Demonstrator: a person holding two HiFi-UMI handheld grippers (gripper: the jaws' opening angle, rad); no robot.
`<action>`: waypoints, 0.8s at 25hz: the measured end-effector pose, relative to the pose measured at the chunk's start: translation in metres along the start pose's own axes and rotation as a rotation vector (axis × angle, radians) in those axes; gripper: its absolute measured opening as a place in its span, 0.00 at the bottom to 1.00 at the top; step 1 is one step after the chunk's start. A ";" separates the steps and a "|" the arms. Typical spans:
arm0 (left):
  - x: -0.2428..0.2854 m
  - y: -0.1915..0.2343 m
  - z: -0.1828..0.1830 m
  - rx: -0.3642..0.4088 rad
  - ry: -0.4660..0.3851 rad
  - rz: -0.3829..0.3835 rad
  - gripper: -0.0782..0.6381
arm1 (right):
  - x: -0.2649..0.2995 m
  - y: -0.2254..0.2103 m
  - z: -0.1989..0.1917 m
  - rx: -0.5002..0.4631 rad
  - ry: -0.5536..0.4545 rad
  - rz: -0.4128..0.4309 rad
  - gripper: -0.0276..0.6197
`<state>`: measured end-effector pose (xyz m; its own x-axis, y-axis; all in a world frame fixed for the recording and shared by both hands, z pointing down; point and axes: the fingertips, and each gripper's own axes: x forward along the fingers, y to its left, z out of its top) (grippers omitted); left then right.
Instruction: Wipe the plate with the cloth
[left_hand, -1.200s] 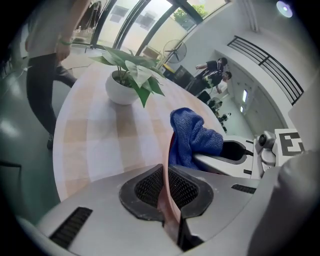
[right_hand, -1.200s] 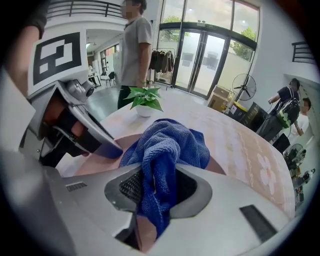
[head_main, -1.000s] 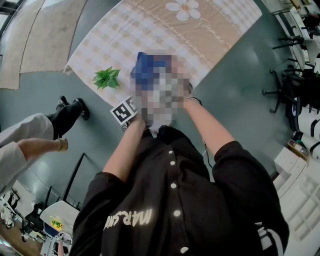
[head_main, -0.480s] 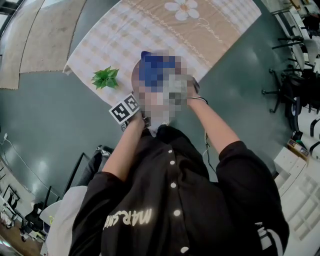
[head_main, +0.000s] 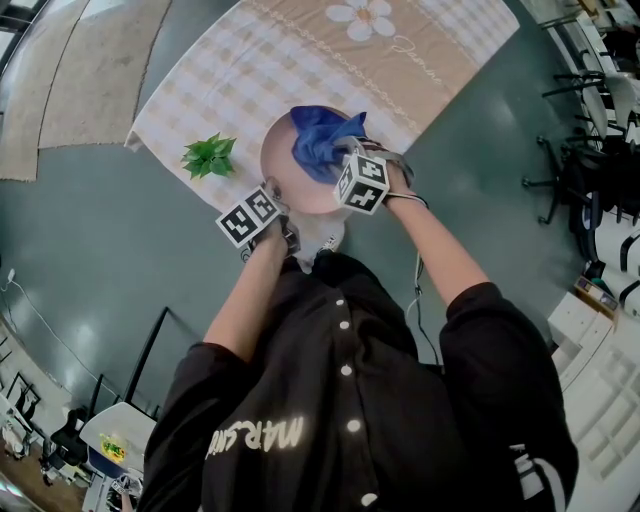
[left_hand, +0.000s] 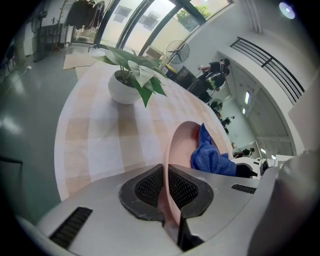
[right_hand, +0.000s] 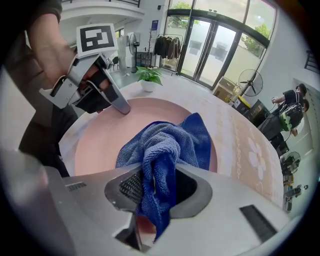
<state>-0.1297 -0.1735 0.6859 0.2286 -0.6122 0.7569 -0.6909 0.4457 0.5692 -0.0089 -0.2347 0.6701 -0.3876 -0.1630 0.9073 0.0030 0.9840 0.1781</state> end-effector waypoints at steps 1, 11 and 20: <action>0.000 0.000 0.000 -0.002 0.000 0.001 0.15 | -0.001 0.000 -0.002 -0.004 0.009 0.003 0.21; -0.001 -0.001 -0.001 0.003 0.008 -0.011 0.15 | -0.008 0.002 -0.025 -0.065 0.125 0.025 0.21; -0.002 -0.001 -0.002 0.005 0.038 -0.050 0.15 | -0.020 -0.001 -0.011 0.074 0.055 0.000 0.21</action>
<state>-0.1278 -0.1713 0.6848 0.2884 -0.6085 0.7392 -0.6811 0.4122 0.6051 0.0091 -0.2336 0.6565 -0.3361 -0.1652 0.9272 -0.0659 0.9862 0.1518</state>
